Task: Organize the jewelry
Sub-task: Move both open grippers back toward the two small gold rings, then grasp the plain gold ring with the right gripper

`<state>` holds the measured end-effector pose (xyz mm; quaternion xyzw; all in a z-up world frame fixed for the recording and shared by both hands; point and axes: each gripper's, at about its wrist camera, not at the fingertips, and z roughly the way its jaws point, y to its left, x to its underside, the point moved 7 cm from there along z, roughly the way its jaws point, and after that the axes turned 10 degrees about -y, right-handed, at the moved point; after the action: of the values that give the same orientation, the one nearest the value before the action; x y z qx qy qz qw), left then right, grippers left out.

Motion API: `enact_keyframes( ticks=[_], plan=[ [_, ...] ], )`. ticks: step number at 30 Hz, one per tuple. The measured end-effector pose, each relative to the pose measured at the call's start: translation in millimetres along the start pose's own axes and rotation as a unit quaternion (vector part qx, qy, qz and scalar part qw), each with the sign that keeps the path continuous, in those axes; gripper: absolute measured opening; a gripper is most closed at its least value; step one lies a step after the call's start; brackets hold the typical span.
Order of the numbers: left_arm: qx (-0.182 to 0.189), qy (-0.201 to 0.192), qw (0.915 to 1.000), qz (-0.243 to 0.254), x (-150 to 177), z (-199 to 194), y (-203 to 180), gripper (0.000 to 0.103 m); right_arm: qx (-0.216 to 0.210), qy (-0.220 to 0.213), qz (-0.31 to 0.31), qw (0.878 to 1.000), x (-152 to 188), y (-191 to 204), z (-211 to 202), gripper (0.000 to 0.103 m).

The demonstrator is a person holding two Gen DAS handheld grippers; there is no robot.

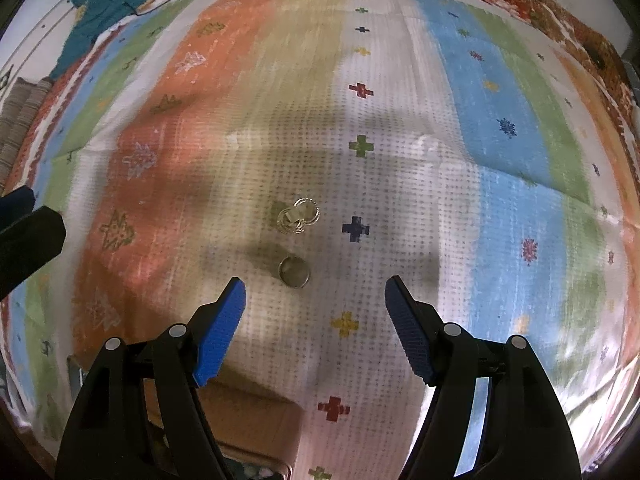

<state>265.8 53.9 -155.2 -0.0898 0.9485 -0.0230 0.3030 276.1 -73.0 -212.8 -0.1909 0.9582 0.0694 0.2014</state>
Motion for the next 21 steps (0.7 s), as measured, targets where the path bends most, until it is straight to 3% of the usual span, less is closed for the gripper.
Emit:
enact_keyframes(
  ticks=[9,17,20,21],
  plan=[
    [-0.01,0.009,0.9999,0.01,0,16,2,0.077,0.003,0.02,-0.01,1.0,-1,3,20,0.07],
    [-0.017,0.02,0.9995,0.018,-1,33,2,0.077,0.01,0.018,-0.008,1.0,-7,-3,27,0.047],
    [-0.019,0.023,0.9993,0.025,-1,38,-1,0.077,0.015,0.018,-0.005,1.0,-7,-8,27,0.035],
    [-0.019,0.024,0.9992,0.027,-1,40,-2,0.077,0.014,0.018,-0.002,1.0,-8,-11,27,0.025]
  ],
)
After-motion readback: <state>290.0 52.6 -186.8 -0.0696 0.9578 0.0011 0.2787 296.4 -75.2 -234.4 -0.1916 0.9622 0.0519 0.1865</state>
